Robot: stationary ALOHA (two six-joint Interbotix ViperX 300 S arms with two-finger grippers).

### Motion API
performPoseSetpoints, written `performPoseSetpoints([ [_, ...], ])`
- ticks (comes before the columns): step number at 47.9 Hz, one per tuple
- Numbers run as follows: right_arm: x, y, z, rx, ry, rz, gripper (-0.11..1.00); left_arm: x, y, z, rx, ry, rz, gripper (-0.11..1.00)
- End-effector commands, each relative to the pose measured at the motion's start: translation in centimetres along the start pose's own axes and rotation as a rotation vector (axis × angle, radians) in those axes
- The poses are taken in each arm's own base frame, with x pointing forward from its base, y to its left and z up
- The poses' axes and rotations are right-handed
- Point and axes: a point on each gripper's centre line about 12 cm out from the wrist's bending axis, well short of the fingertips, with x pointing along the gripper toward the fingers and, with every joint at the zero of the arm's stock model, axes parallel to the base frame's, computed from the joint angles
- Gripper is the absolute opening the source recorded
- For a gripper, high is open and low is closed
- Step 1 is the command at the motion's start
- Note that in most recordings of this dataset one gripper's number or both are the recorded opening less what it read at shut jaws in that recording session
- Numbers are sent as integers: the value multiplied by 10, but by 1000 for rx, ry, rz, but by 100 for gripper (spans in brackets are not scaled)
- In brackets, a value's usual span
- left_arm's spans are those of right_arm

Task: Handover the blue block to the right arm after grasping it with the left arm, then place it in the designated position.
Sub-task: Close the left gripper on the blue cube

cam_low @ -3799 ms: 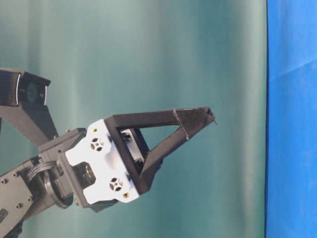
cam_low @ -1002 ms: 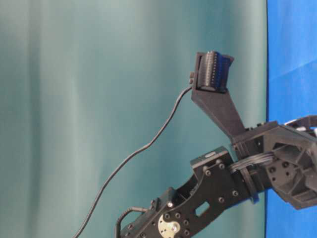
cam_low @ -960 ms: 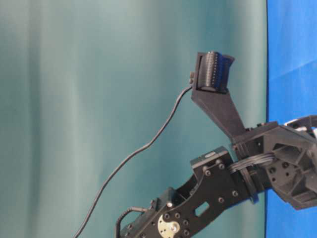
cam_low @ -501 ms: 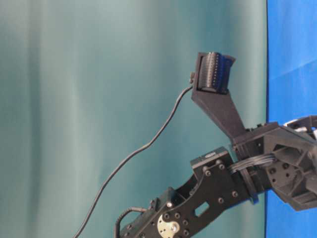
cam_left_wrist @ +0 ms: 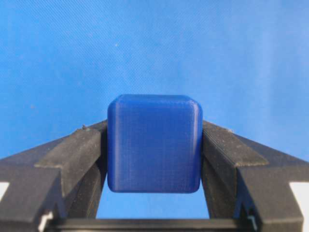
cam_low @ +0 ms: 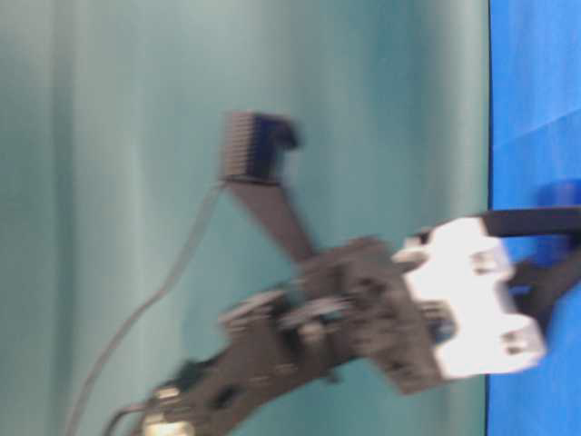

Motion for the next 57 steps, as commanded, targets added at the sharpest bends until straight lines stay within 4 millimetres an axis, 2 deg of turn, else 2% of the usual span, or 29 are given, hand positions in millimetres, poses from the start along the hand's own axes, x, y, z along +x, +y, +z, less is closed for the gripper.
performPoseSetpoints([
  [1, 3, 0, 12, 2, -34, -1, 95, -41, -4, 26, 4, -90, -11, 49],
  [14, 3, 0, 12, 2, -34, 0, 95, -95, -8, 53, 4, -158, -19, 49],
  [23, 3, 0, 13, 3, -34, 0, 95, -120, -12, 66, 17, -178, -24, 49],
  [57, 4, 0, 14, 5, -37, 0, 95, -123, -12, 64, 17, -161, -21, 49],
])
